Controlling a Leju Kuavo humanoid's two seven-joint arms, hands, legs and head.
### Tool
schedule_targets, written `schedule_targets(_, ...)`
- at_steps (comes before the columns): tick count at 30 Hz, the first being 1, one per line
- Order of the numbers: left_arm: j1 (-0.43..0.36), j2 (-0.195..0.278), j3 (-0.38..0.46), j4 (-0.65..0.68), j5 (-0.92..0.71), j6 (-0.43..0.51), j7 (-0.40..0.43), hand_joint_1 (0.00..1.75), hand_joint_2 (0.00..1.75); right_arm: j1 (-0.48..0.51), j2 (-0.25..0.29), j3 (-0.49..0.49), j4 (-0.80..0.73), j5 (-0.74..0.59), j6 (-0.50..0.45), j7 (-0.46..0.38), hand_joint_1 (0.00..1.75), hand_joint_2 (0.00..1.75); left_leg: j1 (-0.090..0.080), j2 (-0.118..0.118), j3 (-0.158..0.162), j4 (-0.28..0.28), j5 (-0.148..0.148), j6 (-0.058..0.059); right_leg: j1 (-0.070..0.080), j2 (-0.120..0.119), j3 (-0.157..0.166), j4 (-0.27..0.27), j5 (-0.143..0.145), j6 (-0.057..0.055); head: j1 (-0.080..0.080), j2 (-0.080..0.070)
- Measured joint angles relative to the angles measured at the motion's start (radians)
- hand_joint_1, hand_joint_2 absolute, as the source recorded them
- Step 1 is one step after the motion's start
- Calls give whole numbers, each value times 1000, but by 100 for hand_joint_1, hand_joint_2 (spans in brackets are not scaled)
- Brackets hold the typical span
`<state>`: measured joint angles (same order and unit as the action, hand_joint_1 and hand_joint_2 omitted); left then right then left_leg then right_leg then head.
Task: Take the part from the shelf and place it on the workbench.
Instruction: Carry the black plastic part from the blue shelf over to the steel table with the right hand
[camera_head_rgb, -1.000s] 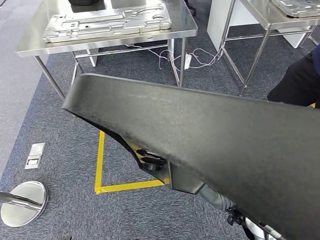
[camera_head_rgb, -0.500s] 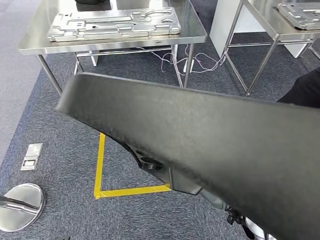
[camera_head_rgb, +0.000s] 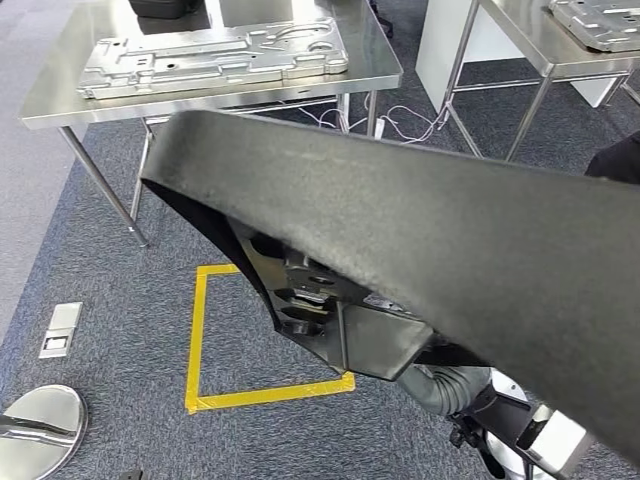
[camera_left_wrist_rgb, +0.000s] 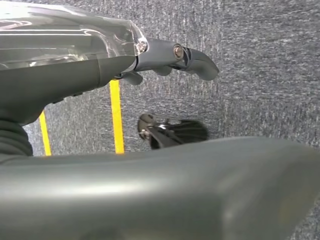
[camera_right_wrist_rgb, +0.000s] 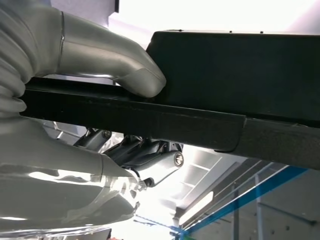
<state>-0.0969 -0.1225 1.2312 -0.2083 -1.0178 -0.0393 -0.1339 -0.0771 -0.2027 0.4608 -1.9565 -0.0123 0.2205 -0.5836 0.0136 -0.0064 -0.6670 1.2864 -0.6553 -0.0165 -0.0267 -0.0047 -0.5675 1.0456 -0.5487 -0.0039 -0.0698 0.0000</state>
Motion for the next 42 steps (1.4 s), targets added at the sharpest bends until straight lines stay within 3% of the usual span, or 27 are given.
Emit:
schedule_targets(3,2,2,-1,0,-4,1,0,0,175,0,5,1,3,3,-6,0,175,175,2,1,33,-144,121,-1,-4,0,33,-1,-22,10,0,0)
schedule_targets(5,1,3,-1,0,-5,1,0,0,175,-2,9,2,4,4,-12,0,175,175,-4,4,46,-209,140,10,-4,-1,44,-3,-32,21,-1,0)
schedule_targets(9,5,4,-2,0,-6,1,-1,0,175,-9,14,6,5,8,-20,5,175,175,-8,4,55,-222,136,39,-4,-1,56,-5,-53,46,-1,0)
schedule_targets(11,1,4,-4,0,-6,1,-3,0,175,-14,15,9,5,12,-24,9,175,175,-6,4,66,-229,133,52,-4,0,27,61,-90,49,0,0)
schedule_targets(13,0,5,-5,0,-7,1,-4,0,175,-16,14,12,7,18,-29,13,175,175,-9,4,74,-230,125,63,-1,1,-49,196,-142,48,0,0)
schedule_targets(14,0,5,-6,0,-8,1,-4,0,175,-15,14,13,9,20,-31,15,175,175,-12,2,78,-230,121,66,0,1,-87,253,-154,48,0,0)
schedule_targets(15,1,5,-6,0,-8,1,-4,0,175,-15,14,15,12,22,-33,17,175,175,-14,-2,84,-229,116,68,2,1,-112,280,-146,46,0,0)
schedule_targets(16,1,5,-6,0,-7,1,-4,0,175,-15,14,16,14,24,-35,18,175,175,-16,-8,91,-229,111,68,5,3,-119,267,-116,43,0,0)
schedule_targets(19,-1,4,-7,1,-7,1,-4,0,175,-16,13,20,16,26,-38,20,175,175,-20,-28,113,-229,94,63,14,34,-62,90,7,21,-2,0)
schedule_targets(21,-4,3,-7,1,-6,1,-4,0,175,-18,12,21,17,29,-39,22,175,175,-16,-40,113,-229,88,54,19,57,-37,23,25,11,-2,0)
schedule_targets(24,-2,3,-7,2,-6,1,-3,0,175,-23,11,22,16,32,-42,23,175,175,-13,-49,114,-233,83,40,17,51,-24,1,17,7,-1,0)
schedule_targets(26,-3,3,-8,2,-6,1,-3,0,175,-26,11,23,15,28,-42,23,175,175,-15,-33,94,-186,56,27,7,39,-9,-10,15,1,-3,0)
schedule_targets(28,-6,4,-8,2,-6,1,-3,0,175,-26,11,23,15,26,-43,24,175,175,-8,-14,26,-65,8,13,2,29,4,-14,7,-2,-4,0)
schedule_targets(30,-4,5,-8,2,-6,2,-2,0,175,-24,11,24,16,24,-43,24,175,175,0,-8,-39,30,-5,2,-1,23,17,-14,-5,1,-4,0)
schedule_targets(31,-2,6,-8,2,-6,2,-2,0,175,-23,11,24,16,24,-43,24,175,175,3,-7,-47,27,19,-2,-3,21,26,-14,-12,4,-4,0)
schedule_targets(32,0,6,-8,2,-6,2,-2,0,175,-23,11,24,17,23,-43,25,175,175,6,-6,-37,-14,60,-5,-6,20,37,-14,-20,7,-4,0)
schedule_targets(34,2,6,-8,2,-6,2,-2,0,175,-24,11,24,17,21,-43,25,175,175,8,-4,9,-139,141,-8,-8,19,58,-14,-37,18,-4,0)
schedule_targets(36,0,6,-8,2,-6,2,-2,0,175,-25,11,24,16,18,-43,26,175,175,4,-1,40,-209,157,0,-6,19,68,-15,-48,30,-4,0)
schedule_targets(40,1,8,-9,2,-6,4,-2,0,175,-25,8,24,14,13,-42,29,175,175,2,0,54,-223,137,31,-8,17,76,-14,-65,50,-4,0)
schedule_targets(42,1,8,-9,2,-6,5,-2,0,175,-22,4,24,10,14,-45,30,175,175,4,2,67,-229,131,45,-6,13,35,72,-106,51,-4,0)
